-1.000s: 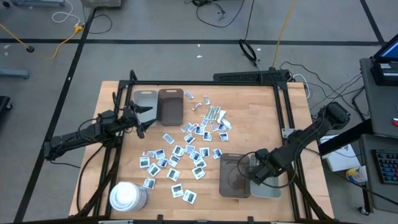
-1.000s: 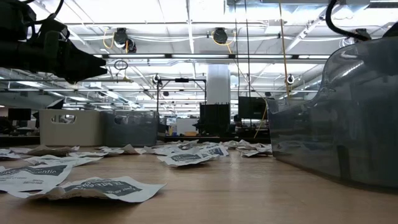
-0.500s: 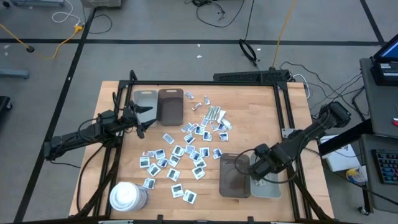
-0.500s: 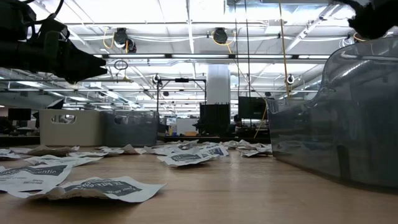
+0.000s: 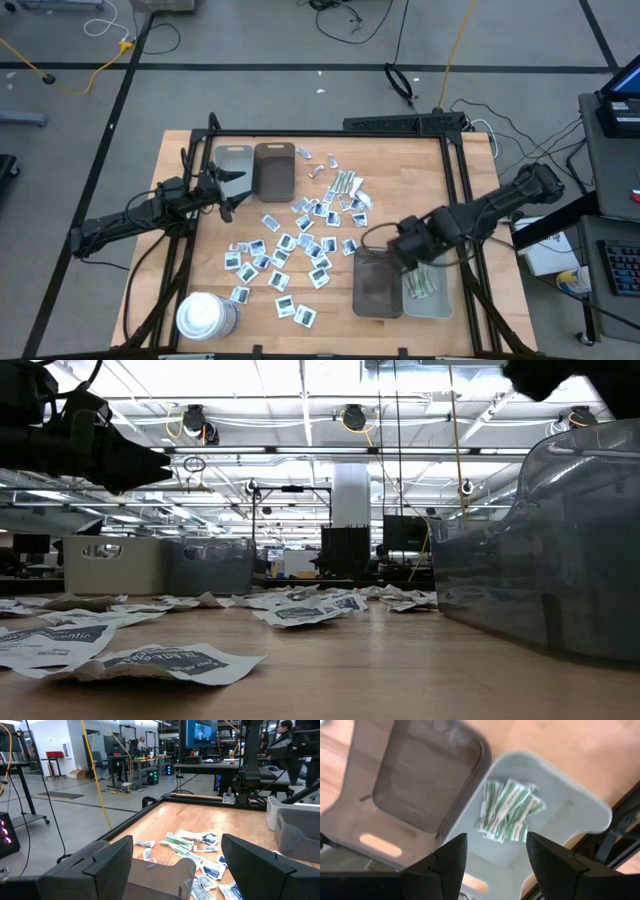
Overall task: Pick & Place First Aid Supplies
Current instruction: Put the white bandage pack into the bottom gray bin
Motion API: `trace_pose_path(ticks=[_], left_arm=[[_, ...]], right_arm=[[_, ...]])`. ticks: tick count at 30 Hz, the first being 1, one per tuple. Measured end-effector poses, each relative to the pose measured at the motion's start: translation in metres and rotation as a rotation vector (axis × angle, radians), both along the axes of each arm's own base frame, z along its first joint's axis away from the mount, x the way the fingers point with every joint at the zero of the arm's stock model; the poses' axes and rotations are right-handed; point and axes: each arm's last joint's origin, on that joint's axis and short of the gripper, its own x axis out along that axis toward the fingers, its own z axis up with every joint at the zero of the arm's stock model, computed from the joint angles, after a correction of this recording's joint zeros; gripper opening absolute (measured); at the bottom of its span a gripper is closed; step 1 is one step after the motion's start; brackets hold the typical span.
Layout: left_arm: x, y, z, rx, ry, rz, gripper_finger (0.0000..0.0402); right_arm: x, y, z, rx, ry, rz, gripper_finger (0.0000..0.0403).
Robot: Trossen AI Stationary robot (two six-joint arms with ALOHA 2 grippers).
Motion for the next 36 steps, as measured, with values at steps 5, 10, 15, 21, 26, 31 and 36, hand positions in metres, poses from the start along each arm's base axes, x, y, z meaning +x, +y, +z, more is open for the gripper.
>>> trace_pose_path(ticks=[5, 10, 15, 21, 26, 31, 36], left_arm=[[0.000, 0.000, 0.000, 0.000, 0.000, 0.000, 0.0306], [0.000, 0.000, 0.000, 0.000, 0.000, 0.000, 0.0305], [0.000, 0.000, 0.000, 0.000, 0.000, 0.000, 0.0306], [0.000, 0.000, 0.000, 0.000, 0.000, 0.000, 0.0305], [0.000, 0.000, 0.000, 0.000, 0.000, 0.000, 0.0306], [0.000, 0.000, 0.000, 0.000, 0.000, 0.000, 0.0306], [0.000, 0.000, 0.000, 0.000, 0.000, 0.000, 0.0306]], right_arm=[[0.010, -0.027, 0.000, -0.003, -0.019, 0.013, 0.0198], [0.018, -0.060, 0.000, -0.007, -0.039, 0.011, 0.0198], [0.020, -0.095, 0.000, -0.013, -0.057, -0.002, 0.0198], [0.018, -0.133, 0.000, -0.024, -0.076, -0.013, 0.0198], [0.012, -0.158, 0.000, -0.033, -0.087, -0.025, 0.0198], [0.011, -0.179, -0.004, -0.040, -0.093, -0.010, 0.0198], [0.026, -0.194, -0.018, -0.024, -0.058, 0.052, 0.0198]])
